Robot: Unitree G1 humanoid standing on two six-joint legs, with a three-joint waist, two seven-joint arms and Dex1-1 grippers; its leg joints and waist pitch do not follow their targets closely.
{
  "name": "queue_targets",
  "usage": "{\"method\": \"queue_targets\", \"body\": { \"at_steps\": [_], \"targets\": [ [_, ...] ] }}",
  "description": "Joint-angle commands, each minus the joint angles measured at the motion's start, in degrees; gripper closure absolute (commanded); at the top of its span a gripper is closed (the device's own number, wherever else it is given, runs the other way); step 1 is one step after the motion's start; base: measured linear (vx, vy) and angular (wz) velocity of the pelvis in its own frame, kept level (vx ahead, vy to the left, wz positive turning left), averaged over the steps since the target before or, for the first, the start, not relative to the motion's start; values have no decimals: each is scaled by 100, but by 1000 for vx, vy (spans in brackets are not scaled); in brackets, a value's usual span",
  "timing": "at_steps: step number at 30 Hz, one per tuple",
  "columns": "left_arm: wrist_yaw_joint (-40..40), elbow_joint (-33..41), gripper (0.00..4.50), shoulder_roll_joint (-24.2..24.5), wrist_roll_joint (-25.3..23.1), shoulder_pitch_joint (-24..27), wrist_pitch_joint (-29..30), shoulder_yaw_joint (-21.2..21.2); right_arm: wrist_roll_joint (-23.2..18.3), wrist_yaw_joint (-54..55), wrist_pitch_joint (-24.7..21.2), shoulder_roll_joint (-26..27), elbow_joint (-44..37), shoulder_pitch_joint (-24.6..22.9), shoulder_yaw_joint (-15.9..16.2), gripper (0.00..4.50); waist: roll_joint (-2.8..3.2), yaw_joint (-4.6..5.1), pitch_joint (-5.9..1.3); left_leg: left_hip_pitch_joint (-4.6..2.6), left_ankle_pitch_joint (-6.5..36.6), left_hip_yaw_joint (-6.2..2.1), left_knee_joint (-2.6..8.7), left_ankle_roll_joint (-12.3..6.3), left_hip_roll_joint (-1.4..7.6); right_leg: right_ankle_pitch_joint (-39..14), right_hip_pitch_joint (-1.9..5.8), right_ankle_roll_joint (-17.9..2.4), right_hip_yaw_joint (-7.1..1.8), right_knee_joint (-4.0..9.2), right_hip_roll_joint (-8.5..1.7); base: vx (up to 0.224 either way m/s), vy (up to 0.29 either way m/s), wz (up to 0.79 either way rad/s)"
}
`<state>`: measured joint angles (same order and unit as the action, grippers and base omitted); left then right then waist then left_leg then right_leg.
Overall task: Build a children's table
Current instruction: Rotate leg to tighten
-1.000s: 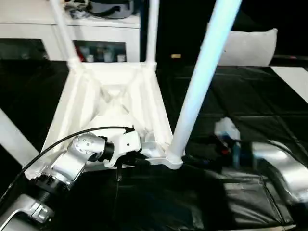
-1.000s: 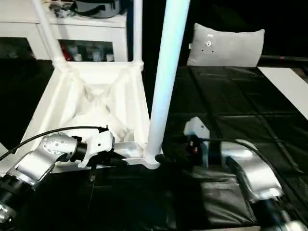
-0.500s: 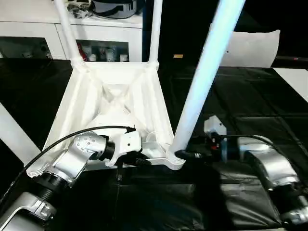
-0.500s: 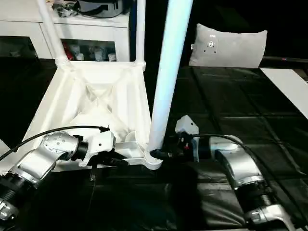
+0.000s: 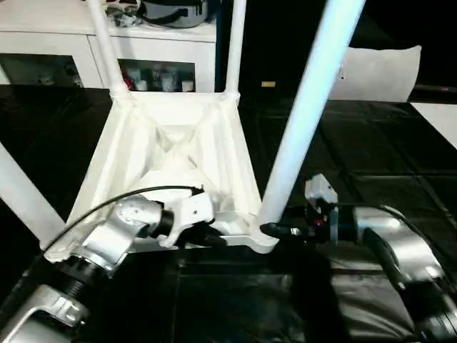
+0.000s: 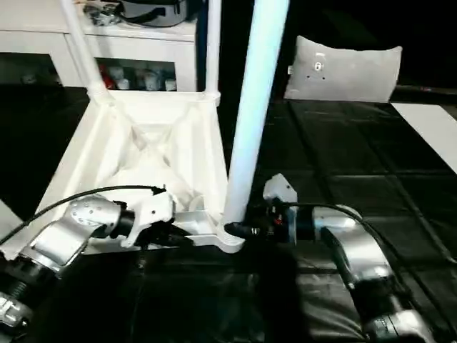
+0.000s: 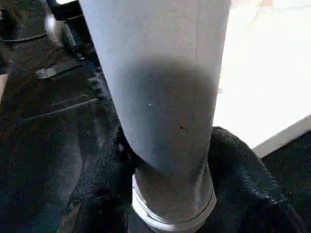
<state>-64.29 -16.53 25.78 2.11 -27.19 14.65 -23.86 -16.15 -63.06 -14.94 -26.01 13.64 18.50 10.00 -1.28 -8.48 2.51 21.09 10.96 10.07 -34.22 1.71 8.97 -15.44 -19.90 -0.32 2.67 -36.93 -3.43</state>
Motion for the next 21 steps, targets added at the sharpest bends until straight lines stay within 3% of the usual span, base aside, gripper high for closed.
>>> {"method": "queue_targets", "body": {
  "at_steps": [1,2,3,4,5,6,8,9,10,12,13,15,16,18,21],
  "targets": [
    [786,14,450,-427,116,21,324,216,201,461,-328,185,-216,-152,241,259,-45,37,-231,-96,883,-187,479,-176,498,-205,106,-1405,-300,484,-614,0,0,0],
    [1306,109,450,-837,112,23,728,315,285,1631,-932,697,-425,-245,-45,260,-53,49,-211,-115,1037,-189,505,-75,495,-646,84,-1360,-317,522,-626,0,0,0],
    [1569,125,450,-1036,49,14,831,327,376,2192,-1195,953,-492,-271,-170,260,-42,61,-204,-120,1152,-197,508,-20,488,-927,68,-1330,-317,541,-631,0,0,0],
    [1706,131,450,-1138,7,8,874,328,431,2479,-1331,1085,-524,-282,-232,260,-69,104,-203,-79,1243,-225,536,97,476,-1358,102,-1177,-319,571,-657,0,0,0],
    [1736,131,450,-1161,0,6,887,332,440,2533,-1354,1111,-533,-285,-246,260,-60,135,-198,-61,1325,-245,562,155,467,-1682,112,-992,-303,609,-655,0,0,0],
    [2080,111,450,-1434,-47,-33,1056,402,508,3070,-1476,1404,-641,-338,-400,225,-52,183,-170,-90,1554,-239,564,200,468,-2020,45,-865,-327,655,-648,0,0,0],
    [2463,12,450,-1705,-172,-126,1164,426,512,3312,-1311,1618,-823,-455,-414,205,-62,217,-152,-102,1782,-251,560,247,455,-2476,21,-722,-357,722,-682,0,0,0],
    [2515,-1,450,-1745,-233,-144,1150,389,479,3355,-1263,1680,-899,-509,-409,191,-33,222,-152,-104,1835,-268,567,262,455,-2615,21,-668,-354,737,-692,0,0,0],
    [2501,7,450,-1751,-276,-146,1119,336,429,3387,-1271,1735,-971,-561,-409,188,-52,247,-155,-97,1876,-278,580,253,449,-2782,20,-556,-344,767,-684,0,0,0],
    [2397,95,450,-1732,-326,-112,1107,245,398,3416,-1255,1788,-1127,-682,-402,156,-44,238,-177,-109,1736,-265,590,190,453,-2536,12,-504,-356,781,-663,0,0,0],
    [2379,148,450,-1738,-358,-91,1154,237,430,3462,-1308,1822,-1228,-731,-405,148,-1,216,-196,-128,1602,-252,596,146,468,-2119,6,-565,-360,756,-643,0,0,0],
    [2212,282,450,-1607,-410,-28,1192,185,376,3331,-1351,1753,-1408,-835,-432,143,-10,194,-216,-107,1322,-231,604,60,488,-1399,32,-671,-356,700,-609,0,0,0],
    [2109,335,450,-1477,-461,-1,1096,124,329,3217,-1320,1650,-1547,-892,-449,134,-6,193,-220,-77,1232,-227,600,17,478,-1142,56,-746,-347,677,-608,0,0,0],
    [1988,391,450,-1292,-522,36,1024,70,270,3051,-1260,1474,-1703,-956,-523,121,-6,162,-244,-87,1037,-201,566,-53,472,-737,64,-823,-346,648,-608,0,0,0],
    [1647,469,450,-932,-569,126,783,18,40,2471,-1052,968,-1852,-1034,-751,98,-11,134,-299,-43,469,-187,488,-252,448,338,129,-953,-325,528,-583,0,0,0]
  ]
}}
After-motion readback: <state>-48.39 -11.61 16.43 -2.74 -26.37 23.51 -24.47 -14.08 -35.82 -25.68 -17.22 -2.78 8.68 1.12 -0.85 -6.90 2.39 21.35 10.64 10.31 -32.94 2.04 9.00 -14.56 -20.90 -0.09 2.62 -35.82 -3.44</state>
